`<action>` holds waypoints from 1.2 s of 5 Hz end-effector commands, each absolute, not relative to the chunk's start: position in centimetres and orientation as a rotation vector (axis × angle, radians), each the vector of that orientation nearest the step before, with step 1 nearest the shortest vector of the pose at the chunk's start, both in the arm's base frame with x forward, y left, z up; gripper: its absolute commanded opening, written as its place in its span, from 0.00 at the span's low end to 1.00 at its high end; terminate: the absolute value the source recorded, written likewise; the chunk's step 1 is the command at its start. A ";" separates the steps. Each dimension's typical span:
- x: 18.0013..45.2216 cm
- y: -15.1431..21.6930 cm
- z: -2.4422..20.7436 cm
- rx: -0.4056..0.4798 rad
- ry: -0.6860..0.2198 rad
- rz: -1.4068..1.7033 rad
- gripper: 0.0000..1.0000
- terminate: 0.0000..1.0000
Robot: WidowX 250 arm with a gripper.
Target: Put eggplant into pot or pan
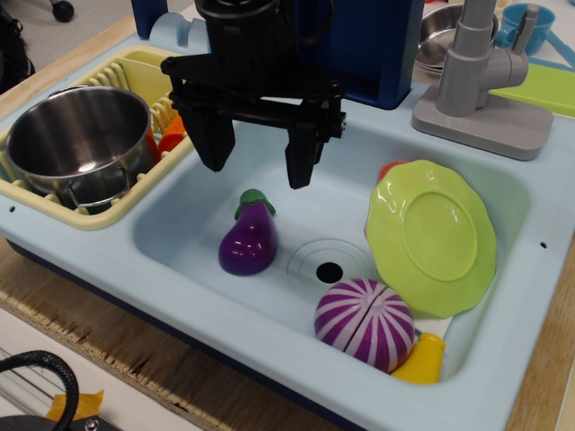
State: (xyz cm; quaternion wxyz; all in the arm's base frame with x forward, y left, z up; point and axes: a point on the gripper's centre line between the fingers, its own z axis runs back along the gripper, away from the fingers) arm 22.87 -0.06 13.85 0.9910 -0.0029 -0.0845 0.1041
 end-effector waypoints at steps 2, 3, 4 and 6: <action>23.7 0.2 12.3 -0.028 -0.156 0.272 1.00 0.00; 23.8 0.3 10.1 0.002 -0.201 0.349 1.00 0.00; 24.0 0.6 8.8 0.028 -0.206 0.408 1.00 0.00; 23.9 0.8 6.4 0.018 -0.187 0.444 1.00 0.00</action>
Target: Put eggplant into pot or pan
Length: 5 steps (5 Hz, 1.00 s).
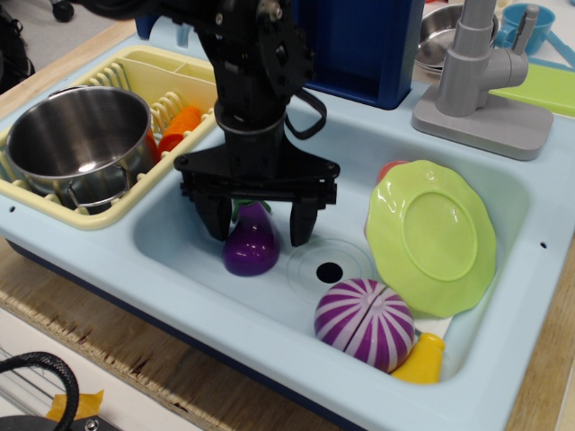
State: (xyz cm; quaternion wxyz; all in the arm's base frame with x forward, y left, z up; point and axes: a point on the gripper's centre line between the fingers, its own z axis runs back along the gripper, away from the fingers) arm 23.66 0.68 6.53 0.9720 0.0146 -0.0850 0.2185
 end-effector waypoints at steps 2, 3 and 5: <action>24.1 -0.6 5.8 -0.028 -0.194 0.510 0.00 0.00; 23.8 -1.2 8.5 0.018 -0.222 0.501 0.00 0.00; 22.7 2.4 14.4 0.123 -0.264 0.482 0.00 0.00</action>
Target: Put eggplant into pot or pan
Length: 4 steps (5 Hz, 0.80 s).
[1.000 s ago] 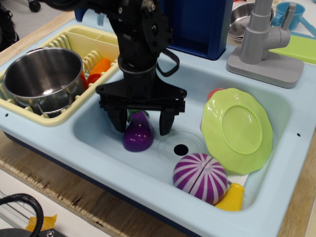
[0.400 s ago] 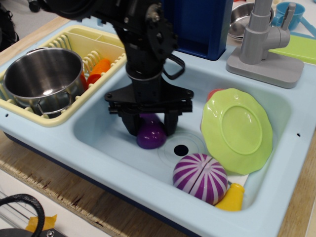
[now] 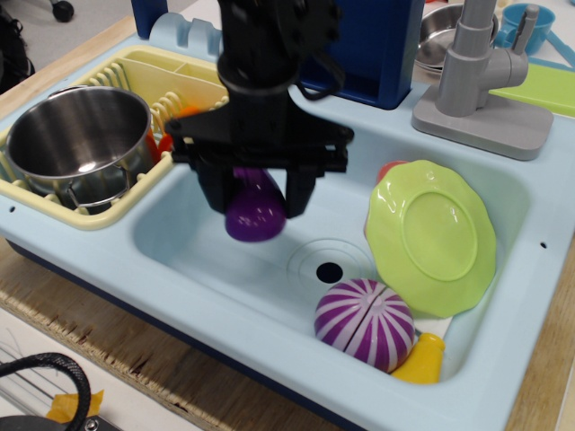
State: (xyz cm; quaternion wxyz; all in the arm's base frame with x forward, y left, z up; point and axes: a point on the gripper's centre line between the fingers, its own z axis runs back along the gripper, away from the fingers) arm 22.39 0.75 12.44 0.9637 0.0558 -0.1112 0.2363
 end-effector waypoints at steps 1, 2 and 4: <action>21.7 6.3 17.4 0.196 -0.310 0.469 0.00 0.00; 20.8 10.7 18.8 0.198 -0.303 0.459 0.00 0.00; 18.7 13.6 18.2 0.150 -0.287 0.479 0.00 0.00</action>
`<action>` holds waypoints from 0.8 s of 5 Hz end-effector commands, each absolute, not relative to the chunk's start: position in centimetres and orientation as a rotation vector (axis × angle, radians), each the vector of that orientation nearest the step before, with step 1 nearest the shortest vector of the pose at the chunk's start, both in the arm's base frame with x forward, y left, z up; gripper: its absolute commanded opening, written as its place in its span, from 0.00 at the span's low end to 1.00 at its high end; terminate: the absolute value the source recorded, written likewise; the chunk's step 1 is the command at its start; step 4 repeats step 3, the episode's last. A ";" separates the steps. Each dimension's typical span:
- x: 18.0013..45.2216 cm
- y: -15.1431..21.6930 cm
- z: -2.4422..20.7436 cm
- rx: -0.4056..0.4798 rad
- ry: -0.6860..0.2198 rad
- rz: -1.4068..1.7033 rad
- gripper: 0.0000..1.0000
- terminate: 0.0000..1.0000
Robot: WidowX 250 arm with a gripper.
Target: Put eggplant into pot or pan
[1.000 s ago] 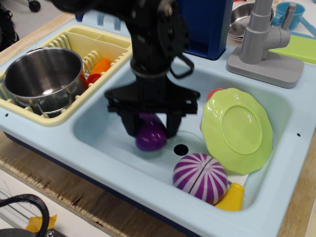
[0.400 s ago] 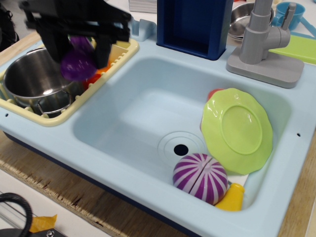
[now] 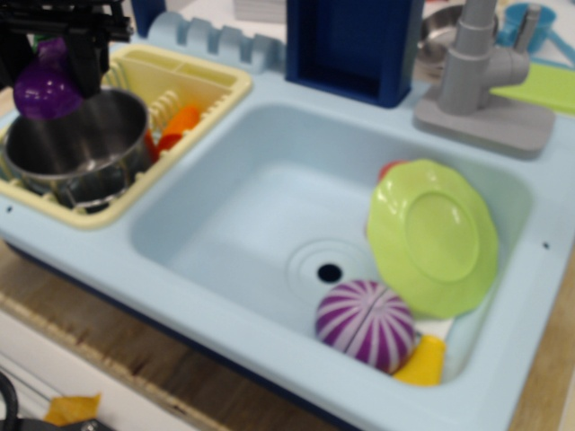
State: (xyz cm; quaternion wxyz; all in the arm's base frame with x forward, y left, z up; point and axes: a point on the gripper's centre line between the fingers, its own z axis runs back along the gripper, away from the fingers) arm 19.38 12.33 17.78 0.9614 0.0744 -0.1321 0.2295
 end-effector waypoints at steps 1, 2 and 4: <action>18.7 13.6 18.2 0.150 -0.287 0.479 1.00 0.00; 18.7 13.6 18.2 0.150 -0.287 0.479 1.00 0.00; 18.7 13.6 18.2 0.150 -0.287 0.479 1.00 1.00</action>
